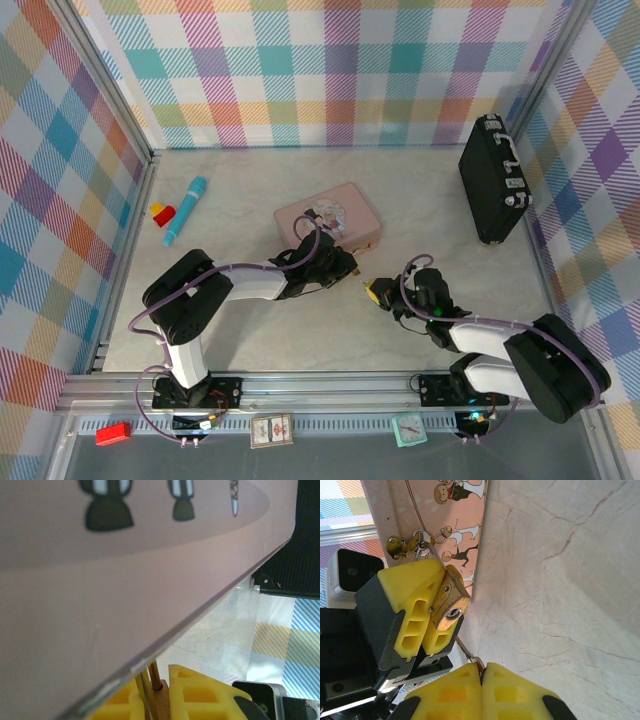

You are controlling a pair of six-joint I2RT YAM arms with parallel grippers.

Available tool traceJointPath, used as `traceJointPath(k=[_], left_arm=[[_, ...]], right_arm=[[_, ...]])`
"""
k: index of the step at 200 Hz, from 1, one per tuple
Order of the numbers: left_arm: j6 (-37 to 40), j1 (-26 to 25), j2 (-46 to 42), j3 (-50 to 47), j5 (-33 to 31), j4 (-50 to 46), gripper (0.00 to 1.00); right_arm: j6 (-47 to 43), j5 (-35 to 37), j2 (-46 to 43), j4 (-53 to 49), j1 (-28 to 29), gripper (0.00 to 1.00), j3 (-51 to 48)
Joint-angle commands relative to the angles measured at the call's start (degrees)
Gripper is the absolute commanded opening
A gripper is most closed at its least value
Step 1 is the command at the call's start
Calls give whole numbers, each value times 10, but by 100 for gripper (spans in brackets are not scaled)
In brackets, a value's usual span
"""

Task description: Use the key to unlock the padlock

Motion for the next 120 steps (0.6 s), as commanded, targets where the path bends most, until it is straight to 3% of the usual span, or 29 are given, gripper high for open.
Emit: traceJointPath(k=[1, 120], left_arm=[[-48, 7, -31, -3, -7, 79, 0], [-53, 4, -33, -9, -10, 97, 0]], right_arm=[[23, -15, 9, 57, -6, 0, 4], [94, -48, 71, 110, -32, 0, 22]])
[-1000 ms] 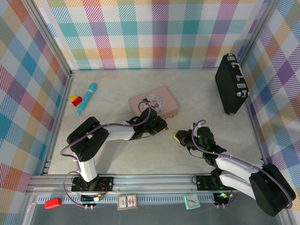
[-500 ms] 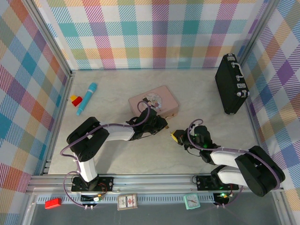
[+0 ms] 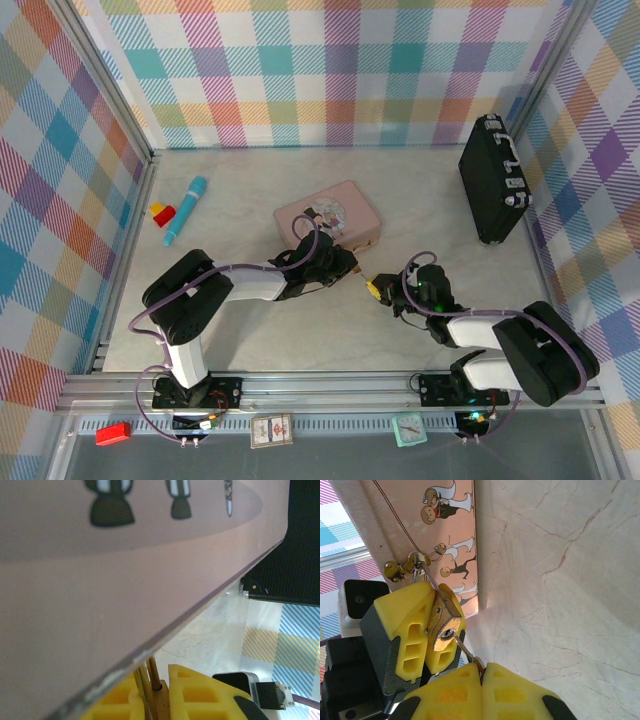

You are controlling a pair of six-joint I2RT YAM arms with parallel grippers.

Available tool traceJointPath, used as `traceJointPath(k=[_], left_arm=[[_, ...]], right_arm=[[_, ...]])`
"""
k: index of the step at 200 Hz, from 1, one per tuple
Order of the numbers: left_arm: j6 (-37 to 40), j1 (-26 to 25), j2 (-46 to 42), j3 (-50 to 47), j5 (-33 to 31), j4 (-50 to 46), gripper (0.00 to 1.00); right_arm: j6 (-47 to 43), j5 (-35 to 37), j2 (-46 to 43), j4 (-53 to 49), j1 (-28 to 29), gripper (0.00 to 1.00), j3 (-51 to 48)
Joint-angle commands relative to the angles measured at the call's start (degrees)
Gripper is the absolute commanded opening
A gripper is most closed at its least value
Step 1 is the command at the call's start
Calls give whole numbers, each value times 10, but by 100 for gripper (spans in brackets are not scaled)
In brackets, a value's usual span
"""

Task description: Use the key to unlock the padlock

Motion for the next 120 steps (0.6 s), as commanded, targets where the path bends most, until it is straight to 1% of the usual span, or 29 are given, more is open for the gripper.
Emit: traceJointPath(k=[1, 29, 87, 120], left_arm=[[-40, 3, -32, -2, -4, 70, 0], [-41, 1, -32, -4, -9, 77, 0], [-41, -7, -31, -16, -19, 117, 0], [-45, -12, -26, -17, -20, 136, 0]], right_arm=[[31, -18, 18, 53, -2, 0, 17], [55, -20, 36, 82, -2, 0, 16], [82, -20, 53, 99, -2, 0, 13], [95, -8, 56, 116, -2, 0, 3]])
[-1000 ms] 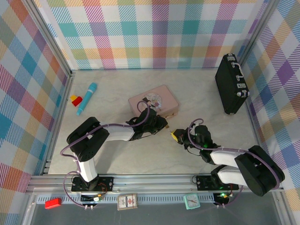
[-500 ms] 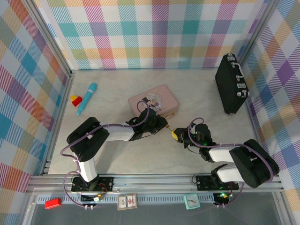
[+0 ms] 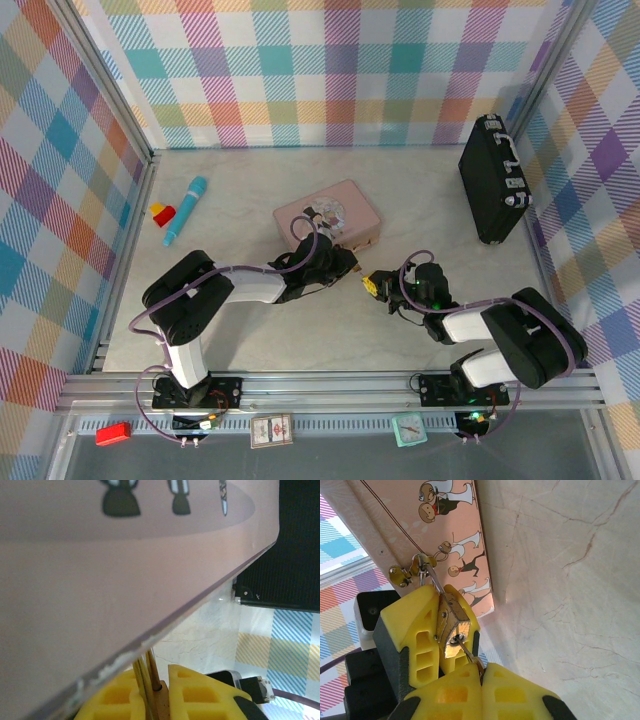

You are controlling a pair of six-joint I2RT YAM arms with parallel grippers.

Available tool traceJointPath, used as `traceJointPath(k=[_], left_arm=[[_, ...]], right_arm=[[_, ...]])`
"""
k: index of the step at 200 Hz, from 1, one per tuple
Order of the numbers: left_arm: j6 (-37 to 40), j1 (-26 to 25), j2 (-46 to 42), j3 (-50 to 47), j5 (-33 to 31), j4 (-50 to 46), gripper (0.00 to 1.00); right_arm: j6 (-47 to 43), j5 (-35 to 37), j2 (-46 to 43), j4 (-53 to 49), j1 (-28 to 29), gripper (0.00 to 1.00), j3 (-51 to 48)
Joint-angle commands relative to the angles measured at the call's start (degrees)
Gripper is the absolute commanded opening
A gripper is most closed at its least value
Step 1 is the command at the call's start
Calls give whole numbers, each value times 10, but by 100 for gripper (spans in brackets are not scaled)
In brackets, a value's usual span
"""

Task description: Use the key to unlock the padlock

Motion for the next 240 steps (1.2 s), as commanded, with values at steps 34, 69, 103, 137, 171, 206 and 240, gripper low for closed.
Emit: traceJointPath(k=[34, 69, 103, 137, 171, 206, 240], left_arm=[[-36, -12, -24, 0, -2, 99, 0], [-36, -16, -23, -5, -9, 110, 0], [-37, -20, -18, -7, -15, 125, 0], [-37, -24, -14, -4, -16, 133, 0], [-36, -28, -12, -4, -18, 135, 0], [-35, -35, -7, 1, -18, 137, 0], [-33, -40, -3, 3, -22, 134, 0]], right_arm=[[25, 10, 6, 37, -2, 0, -5], [38, 18, 5, 36, -2, 0, -8], [49, 21, 5, 32, -2, 0, -8], [56, 24, 0, 19, -2, 0, -5], [60, 26, -4, 10, -2, 0, -2], [65, 26, -11, 3, -2, 0, 5], [67, 23, -23, -3, -2, 0, 12]])
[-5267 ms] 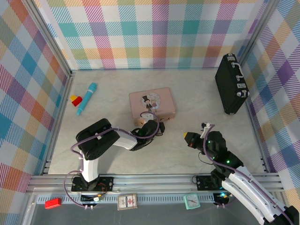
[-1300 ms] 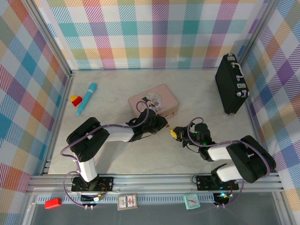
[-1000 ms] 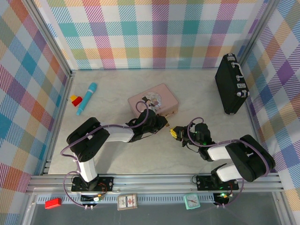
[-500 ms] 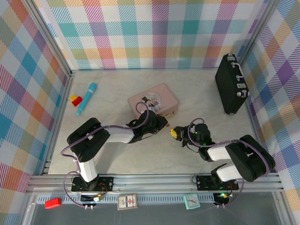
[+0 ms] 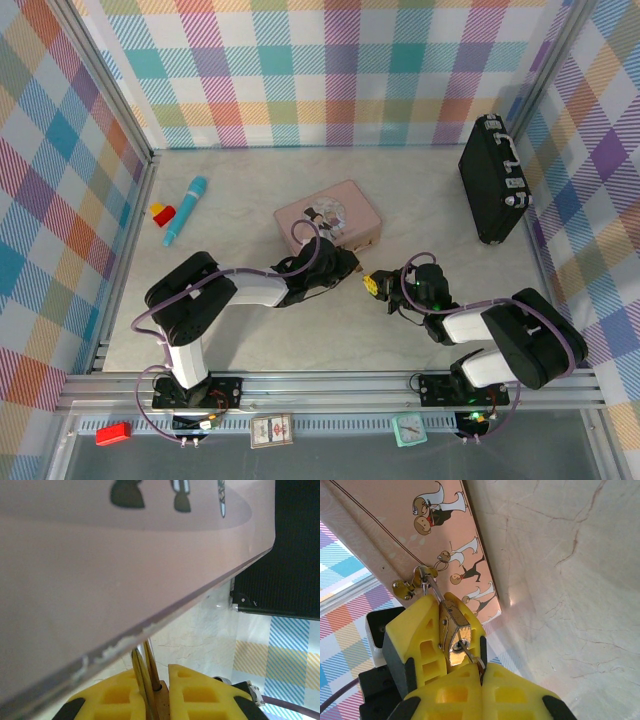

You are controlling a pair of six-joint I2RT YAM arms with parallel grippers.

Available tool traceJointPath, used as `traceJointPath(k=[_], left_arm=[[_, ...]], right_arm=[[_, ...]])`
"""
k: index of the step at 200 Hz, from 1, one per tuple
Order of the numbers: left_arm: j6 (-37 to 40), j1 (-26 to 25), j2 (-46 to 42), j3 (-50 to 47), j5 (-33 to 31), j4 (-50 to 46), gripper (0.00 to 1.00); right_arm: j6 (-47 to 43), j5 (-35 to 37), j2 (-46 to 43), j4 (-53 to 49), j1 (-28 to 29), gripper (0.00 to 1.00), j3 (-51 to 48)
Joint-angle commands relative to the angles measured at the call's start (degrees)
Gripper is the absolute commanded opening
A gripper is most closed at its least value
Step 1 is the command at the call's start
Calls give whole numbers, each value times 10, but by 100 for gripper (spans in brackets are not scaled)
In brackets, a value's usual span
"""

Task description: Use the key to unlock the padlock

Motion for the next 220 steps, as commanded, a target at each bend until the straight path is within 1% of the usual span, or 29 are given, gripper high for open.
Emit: traceJointPath(k=[1, 41, 158, 197, 220], left_arm=[[-17, -16, -8, 10, 17, 113, 0], [-15, -19, -5, 15, 17, 114, 0], [-12, -25, 5, 18, 15, 113, 0], [-14, -31, 7, 21, 18, 117, 0], [-15, -35, 3, 20, 19, 117, 0]], right_arm=[[6, 8, -19, -1, -1, 0, 14], [1, 8, -36, -20, 0, 0, 18], [1, 9, -45, -40, 12, 0, 40], [-3, 8, -38, -44, 13, 0, 51], [-4, 7, -16, -24, 10, 0, 53]])
